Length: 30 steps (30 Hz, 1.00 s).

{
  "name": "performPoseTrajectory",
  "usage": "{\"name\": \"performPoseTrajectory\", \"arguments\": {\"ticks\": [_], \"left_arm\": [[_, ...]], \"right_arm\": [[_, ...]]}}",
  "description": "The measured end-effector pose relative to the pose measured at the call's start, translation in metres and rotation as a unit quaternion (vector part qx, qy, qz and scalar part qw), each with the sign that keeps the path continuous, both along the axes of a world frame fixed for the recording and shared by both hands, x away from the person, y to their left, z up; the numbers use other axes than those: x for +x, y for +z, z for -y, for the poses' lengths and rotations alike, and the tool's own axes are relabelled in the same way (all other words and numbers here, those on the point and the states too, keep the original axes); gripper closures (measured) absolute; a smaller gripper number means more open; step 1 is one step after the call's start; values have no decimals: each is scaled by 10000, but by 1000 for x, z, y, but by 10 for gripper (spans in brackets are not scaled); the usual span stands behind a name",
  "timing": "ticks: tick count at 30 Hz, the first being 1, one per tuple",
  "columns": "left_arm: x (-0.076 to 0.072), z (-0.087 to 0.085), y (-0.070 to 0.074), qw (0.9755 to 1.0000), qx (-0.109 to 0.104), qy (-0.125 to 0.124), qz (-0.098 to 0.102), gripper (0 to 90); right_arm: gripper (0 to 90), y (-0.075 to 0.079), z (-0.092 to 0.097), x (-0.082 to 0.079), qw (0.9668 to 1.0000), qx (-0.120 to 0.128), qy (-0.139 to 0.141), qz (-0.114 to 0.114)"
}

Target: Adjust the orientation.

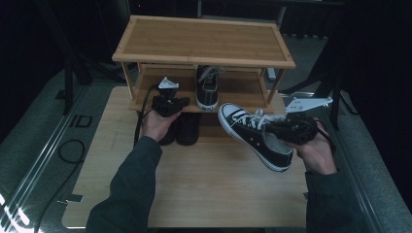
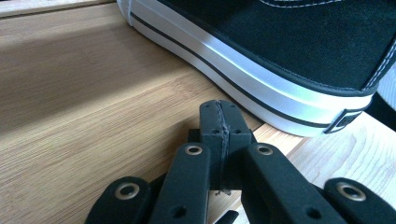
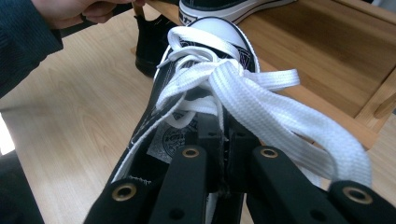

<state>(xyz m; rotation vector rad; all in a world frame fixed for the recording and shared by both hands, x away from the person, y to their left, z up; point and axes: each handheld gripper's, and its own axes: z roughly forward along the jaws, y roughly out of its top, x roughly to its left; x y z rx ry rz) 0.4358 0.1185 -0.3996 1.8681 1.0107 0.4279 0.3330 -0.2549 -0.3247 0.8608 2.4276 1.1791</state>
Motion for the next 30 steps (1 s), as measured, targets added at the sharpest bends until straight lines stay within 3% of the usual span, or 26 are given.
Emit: {"name": "performPoseTrajectory", "arguments": {"ticks": [30], "left_arm": [[0,0,0,10000,11,2,12,898]], "right_arm": [[877,9,0,27,9992,-26,-384,47]]}}
